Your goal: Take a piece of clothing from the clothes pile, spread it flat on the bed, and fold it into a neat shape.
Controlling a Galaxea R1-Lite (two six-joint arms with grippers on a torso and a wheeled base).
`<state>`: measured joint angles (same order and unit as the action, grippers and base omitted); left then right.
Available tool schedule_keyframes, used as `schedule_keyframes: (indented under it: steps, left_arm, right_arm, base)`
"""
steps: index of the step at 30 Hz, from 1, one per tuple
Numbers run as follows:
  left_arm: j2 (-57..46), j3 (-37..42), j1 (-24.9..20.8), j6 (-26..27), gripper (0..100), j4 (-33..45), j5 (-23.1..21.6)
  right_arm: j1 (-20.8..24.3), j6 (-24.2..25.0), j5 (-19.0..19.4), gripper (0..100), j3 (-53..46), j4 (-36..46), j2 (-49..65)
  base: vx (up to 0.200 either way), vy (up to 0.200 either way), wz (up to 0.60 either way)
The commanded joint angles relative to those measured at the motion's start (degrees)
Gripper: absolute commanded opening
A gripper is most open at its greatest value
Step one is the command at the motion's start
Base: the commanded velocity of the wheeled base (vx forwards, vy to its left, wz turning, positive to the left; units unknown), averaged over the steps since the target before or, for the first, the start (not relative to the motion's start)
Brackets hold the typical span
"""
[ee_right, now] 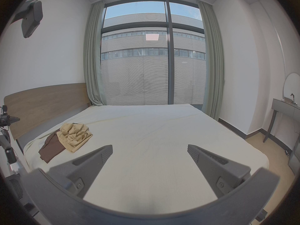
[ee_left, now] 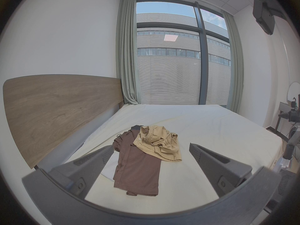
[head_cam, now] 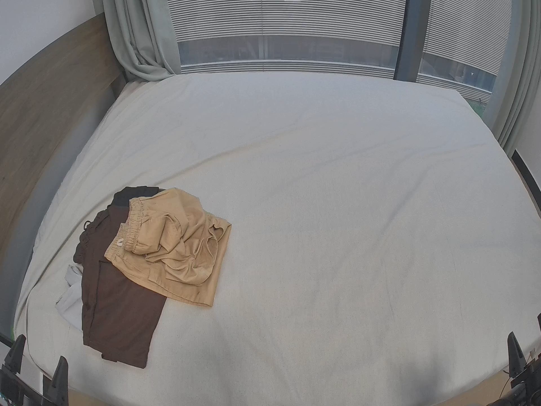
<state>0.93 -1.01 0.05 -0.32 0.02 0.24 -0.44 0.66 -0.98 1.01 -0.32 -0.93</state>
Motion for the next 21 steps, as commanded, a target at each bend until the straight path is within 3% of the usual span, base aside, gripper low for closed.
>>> schedule_keyframes:
  steps: [1, 21]
  left_arm:
    - [-0.84, 1.01, 0.13, 0.05, 100, -0.02, 0.2]
    - [-0.93, 1.01, 0.04, -0.39, 100, -0.2, -0.07]
  right_arm:
    - [0.0, -0.04, 0.01, 100, -1.01, -0.03, 0.93]
    - [-0.18, -0.22, 0.01, 100, -1.01, 0.05, 0.84]
  base:
    - [0.0, 0.0, 0.0]
    - [0.0, 0.0, 0.0]
